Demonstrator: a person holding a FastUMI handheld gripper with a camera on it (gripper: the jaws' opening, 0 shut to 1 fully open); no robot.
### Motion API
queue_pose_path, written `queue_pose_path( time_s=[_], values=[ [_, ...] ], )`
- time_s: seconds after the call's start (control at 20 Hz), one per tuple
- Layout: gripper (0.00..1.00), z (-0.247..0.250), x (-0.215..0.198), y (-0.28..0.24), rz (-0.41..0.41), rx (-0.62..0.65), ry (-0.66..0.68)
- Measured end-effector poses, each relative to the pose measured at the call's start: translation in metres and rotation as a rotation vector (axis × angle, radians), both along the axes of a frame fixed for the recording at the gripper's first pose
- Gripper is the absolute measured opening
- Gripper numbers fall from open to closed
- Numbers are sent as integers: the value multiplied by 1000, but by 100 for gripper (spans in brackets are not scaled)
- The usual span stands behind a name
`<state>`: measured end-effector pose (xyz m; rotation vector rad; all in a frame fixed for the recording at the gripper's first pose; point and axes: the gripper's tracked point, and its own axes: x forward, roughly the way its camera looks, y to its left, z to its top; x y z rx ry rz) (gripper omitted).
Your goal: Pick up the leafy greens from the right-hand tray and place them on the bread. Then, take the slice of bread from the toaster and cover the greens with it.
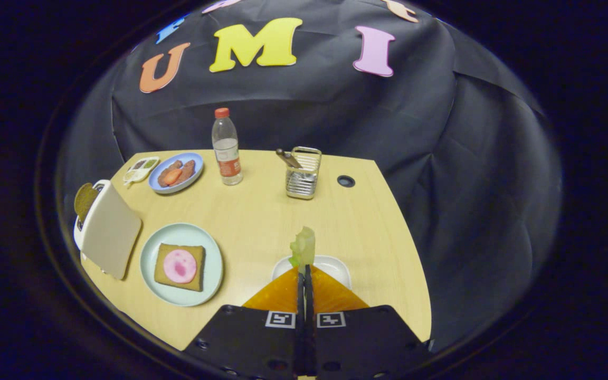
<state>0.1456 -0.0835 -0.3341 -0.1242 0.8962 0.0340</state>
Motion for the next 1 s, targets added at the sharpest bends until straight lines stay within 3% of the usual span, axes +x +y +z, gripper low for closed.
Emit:
queue_pose_path(
  time_s=[0.45, 1.0],
  values=[
    [0, 19, -29, 115, 113, 13, -4],
    [0, 6, -46, 270, 225, 159, 94]
  ],
)
